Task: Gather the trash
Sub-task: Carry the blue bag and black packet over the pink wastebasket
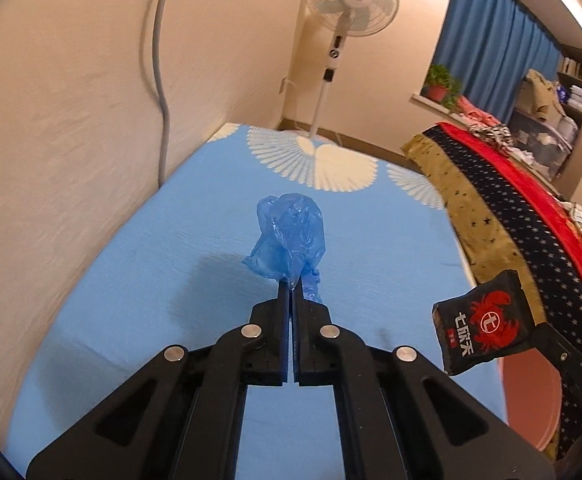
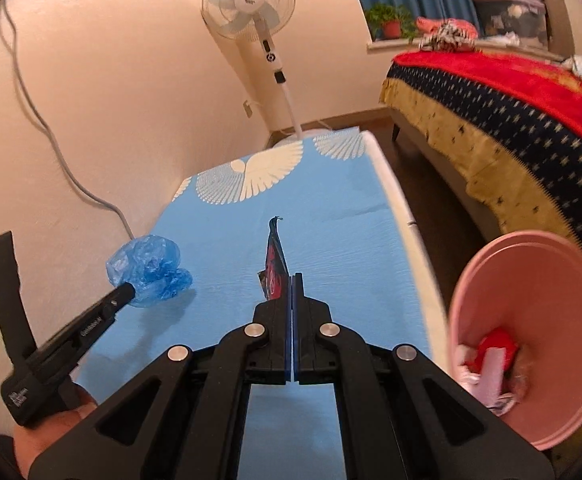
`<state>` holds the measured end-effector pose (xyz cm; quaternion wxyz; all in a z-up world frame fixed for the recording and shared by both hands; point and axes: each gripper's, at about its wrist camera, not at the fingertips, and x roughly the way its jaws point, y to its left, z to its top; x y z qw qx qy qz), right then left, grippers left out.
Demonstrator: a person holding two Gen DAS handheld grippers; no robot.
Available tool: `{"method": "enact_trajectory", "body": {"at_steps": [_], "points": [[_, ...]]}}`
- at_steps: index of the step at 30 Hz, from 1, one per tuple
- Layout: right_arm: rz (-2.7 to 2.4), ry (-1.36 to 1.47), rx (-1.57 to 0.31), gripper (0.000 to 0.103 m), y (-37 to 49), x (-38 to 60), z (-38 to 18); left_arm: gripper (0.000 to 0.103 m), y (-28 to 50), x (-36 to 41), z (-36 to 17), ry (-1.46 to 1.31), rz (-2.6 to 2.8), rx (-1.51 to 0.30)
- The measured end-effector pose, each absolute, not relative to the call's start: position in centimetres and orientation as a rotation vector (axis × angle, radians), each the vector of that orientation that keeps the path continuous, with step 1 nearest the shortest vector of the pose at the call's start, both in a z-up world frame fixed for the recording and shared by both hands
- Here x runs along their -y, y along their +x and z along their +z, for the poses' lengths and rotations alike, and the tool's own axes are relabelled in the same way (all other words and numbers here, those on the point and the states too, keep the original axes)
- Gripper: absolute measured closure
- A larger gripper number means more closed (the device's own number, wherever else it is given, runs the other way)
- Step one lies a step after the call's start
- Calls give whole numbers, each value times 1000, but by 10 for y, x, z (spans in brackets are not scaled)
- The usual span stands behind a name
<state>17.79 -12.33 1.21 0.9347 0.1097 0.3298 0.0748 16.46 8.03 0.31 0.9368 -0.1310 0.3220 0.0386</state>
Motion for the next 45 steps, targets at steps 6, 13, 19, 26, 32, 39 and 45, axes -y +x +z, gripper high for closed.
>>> {"method": "enact_trajectory", "body": {"at_steps": [6, 13, 19, 26, 32, 39, 45], "points": [[120, 207, -648, 103, 156, 142, 27, 102, 136, -61, 15, -248, 23, -632], [68, 200, -603, 103, 135, 167, 50, 102, 118, -33, 24, -214, -48, -612], [15, 203, -575, 103, 120, 193, 61, 102, 104, -12, 31, -187, -103, -600], [-45, 205, -563, 103, 109, 217, 64, 102, 102, 7, 30, -188, -150, -599], [-99, 206, -548, 103, 103, 236, 64, 102, 102, 23, 29, -184, -181, -596], [-154, 219, -541, 103, 101, 254, 61, 102, 104, 43, 25, -168, -222, -596], [-186, 226, -543, 103, 101, 265, 55, 102, 106, 60, 23, -155, -256, -589]]}}
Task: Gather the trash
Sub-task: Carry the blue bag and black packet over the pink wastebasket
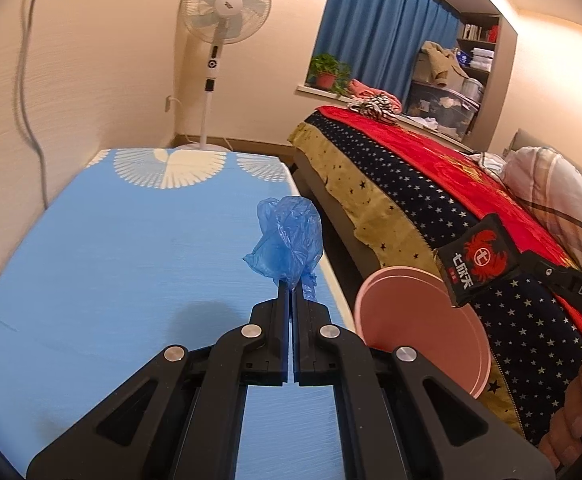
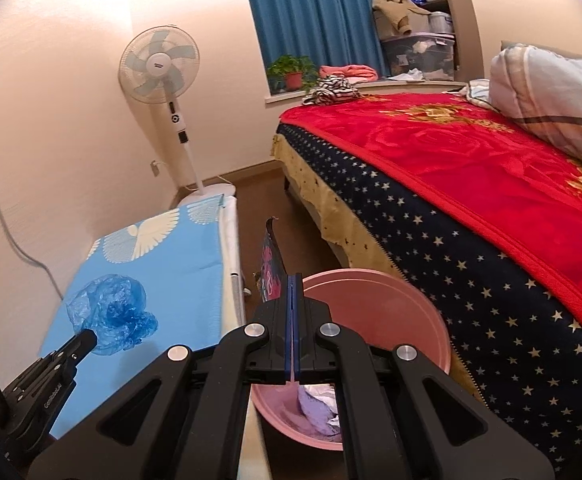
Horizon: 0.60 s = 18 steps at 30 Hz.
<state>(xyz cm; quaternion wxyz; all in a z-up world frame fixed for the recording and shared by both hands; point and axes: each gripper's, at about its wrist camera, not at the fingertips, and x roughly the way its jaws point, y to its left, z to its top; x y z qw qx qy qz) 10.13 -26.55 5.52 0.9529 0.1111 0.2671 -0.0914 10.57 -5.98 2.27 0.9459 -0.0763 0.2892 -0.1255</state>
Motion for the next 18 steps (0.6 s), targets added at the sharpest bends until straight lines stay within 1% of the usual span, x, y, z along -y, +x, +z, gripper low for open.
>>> {"method": "enact_trajectory", "body": {"at_steps": [18], "points": [[-287, 240, -538, 103, 98, 304, 46, 102, 110, 113, 13, -125, -358, -602]]}}
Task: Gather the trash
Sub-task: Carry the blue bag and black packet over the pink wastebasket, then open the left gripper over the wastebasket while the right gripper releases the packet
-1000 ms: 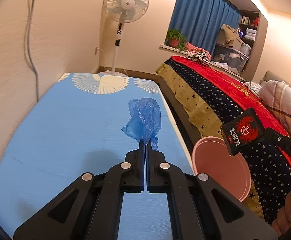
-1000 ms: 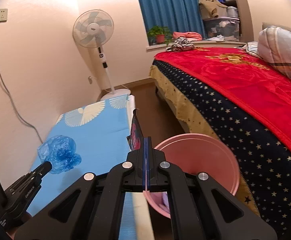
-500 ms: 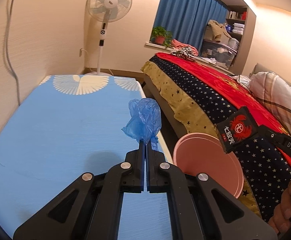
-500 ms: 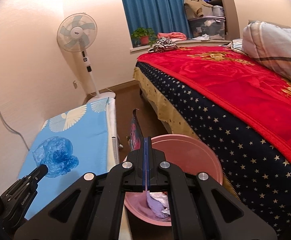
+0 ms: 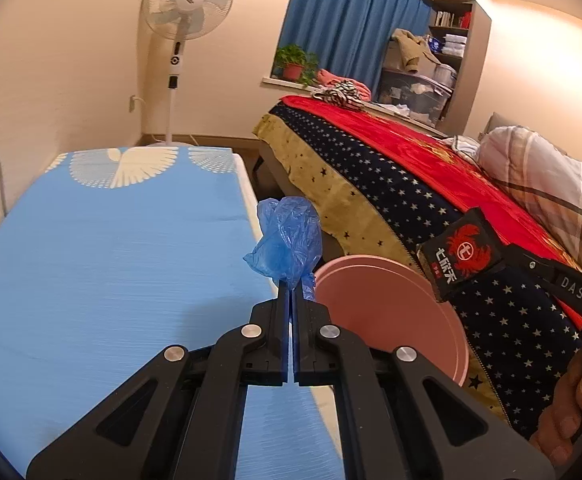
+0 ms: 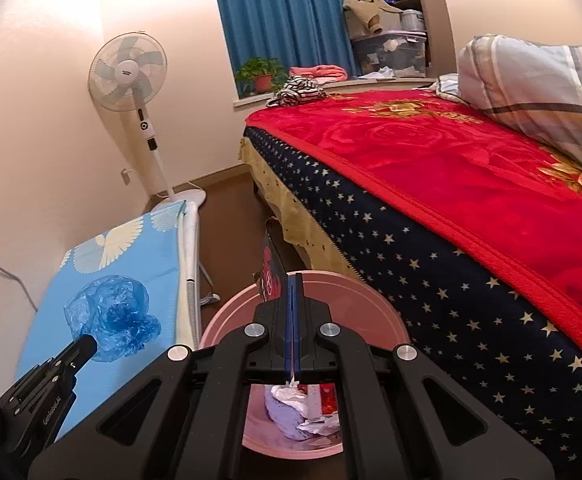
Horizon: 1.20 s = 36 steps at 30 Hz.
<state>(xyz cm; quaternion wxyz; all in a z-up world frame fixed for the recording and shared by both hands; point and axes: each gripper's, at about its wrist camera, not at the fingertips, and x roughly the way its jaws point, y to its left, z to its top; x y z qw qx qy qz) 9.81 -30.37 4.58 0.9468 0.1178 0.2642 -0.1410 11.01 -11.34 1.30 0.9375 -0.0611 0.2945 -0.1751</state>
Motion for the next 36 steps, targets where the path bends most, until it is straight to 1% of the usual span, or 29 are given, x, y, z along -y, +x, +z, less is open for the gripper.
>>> {"method": "enact_trajectory", "body": {"at_steps": [29, 32, 33, 34, 35, 36], "points": [[-351, 259, -576, 103, 111, 321, 21, 102, 123, 156, -8, -86, -449, -641], [-359, 257, -588, 101, 113, 324, 18, 102, 128, 160, -12, -91, -463, -657], [-359, 260, -597, 98, 114, 325, 16, 101, 129, 162, -13, -94, -471, -660], [-363, 265, -607, 98, 115, 326, 15, 98, 130, 164, -13, -95, -482, -660], [-371, 266, -611, 96, 115, 328, 14, 93, 130, 165, -14, -94, -489, -661], [-381, 269, -613, 84, 114, 330, 13, 77, 131, 166, -14, -93, -493, -659]]}}
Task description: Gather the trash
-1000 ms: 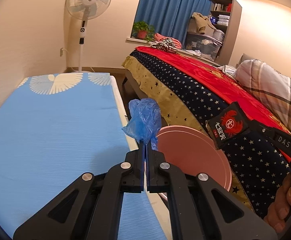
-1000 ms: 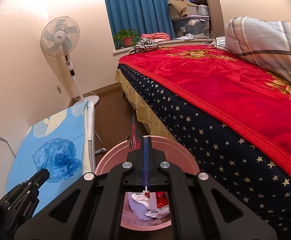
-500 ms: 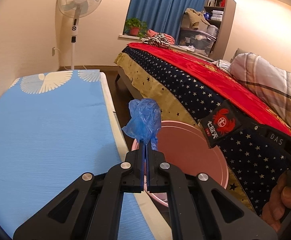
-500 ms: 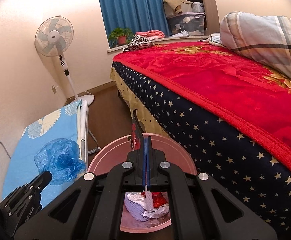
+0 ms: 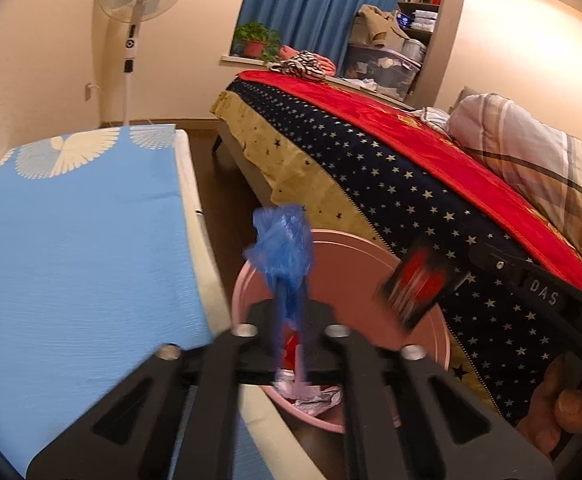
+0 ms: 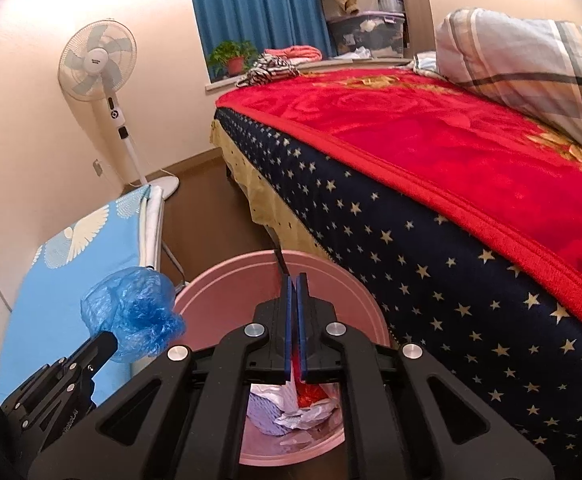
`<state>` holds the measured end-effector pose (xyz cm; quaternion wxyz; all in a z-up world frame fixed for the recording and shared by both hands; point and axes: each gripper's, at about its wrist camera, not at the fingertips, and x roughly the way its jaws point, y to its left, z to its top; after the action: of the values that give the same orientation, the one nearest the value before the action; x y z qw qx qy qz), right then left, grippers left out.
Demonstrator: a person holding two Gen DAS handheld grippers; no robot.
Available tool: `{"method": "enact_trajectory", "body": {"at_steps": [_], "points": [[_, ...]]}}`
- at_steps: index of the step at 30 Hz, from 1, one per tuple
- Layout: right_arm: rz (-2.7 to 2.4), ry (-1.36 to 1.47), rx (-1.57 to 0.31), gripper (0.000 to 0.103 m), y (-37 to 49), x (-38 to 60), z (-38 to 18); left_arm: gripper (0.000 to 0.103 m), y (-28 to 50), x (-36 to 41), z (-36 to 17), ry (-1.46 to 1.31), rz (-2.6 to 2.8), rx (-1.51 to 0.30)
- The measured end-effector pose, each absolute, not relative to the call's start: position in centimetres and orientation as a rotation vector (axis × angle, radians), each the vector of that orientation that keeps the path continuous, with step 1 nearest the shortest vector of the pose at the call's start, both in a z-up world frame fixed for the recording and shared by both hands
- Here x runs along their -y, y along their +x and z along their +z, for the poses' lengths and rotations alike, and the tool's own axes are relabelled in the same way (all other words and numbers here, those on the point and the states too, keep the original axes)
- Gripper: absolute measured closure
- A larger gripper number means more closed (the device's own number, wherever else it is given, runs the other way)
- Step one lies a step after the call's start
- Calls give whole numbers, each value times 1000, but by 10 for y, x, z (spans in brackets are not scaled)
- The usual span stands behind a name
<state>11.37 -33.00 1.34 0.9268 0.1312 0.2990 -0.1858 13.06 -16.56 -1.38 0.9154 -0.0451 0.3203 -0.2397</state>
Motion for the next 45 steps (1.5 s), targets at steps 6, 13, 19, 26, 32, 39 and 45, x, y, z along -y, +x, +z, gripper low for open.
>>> {"method": "enact_trajectory", "body": {"at_steps": [6, 13, 19, 26, 32, 39, 45], "points": [[-437, 287, -584, 35, 101, 336, 27, 61, 125, 156, -6, -104, -479, -643], [-419, 268, -565, 12, 86, 318, 50, 45, 99, 124, 20, -86, -436, -576], [-334, 227, -566, 5, 65, 283, 63, 24, 71, 90, 39, -71, -361, -514], [-248, 148, -571, 5, 42, 238, 65, 15, 33, 52, 42, -49, -240, -491], [-200, 97, -560, 5, 21, 201, 61, 8, 4, 15, 38, -100, -117, -509], [-155, 78, -572, 5, 20, 179, 55, 8, -19, -3, 36, -68, -54, -516], [-133, 61, -581, 5, 25, 169, 49, 8, -18, -6, 29, -67, -39, -535]]}}
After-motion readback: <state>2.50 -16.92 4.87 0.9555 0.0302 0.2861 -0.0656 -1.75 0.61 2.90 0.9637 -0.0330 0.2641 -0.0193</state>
